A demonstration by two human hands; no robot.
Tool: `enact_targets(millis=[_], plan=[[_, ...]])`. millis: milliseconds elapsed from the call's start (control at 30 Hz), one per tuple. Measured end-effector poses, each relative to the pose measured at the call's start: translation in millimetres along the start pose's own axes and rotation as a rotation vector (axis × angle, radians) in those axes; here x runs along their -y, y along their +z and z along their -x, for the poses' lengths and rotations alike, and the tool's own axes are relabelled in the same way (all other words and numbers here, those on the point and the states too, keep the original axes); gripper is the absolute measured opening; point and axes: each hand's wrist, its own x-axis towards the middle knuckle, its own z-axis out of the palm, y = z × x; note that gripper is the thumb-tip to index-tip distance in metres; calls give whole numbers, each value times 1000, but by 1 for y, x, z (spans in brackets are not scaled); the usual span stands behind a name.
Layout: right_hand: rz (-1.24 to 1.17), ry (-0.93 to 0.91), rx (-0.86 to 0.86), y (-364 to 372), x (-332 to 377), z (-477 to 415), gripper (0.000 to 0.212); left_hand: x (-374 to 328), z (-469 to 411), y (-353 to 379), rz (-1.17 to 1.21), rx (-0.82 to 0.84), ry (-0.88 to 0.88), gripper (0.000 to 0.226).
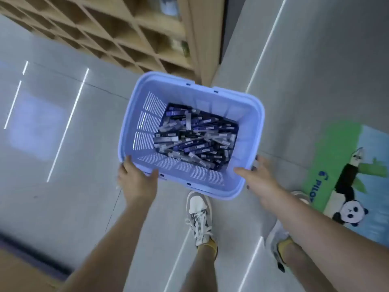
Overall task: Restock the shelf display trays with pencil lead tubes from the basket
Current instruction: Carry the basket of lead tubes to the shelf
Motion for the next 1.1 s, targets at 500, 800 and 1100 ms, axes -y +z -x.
enact_targets(millis=[500,800,1100], plan=[[19,-48,-208,-41,3,-29,16,-7,-75,-8,36,12,-28,25],[136,-43,-134,-254,70,115,20,-151,83,-92,485,733,-188,60],[422,-231,-167,-475,252,232,2,-346,268,-178,520,749,-94,50]])
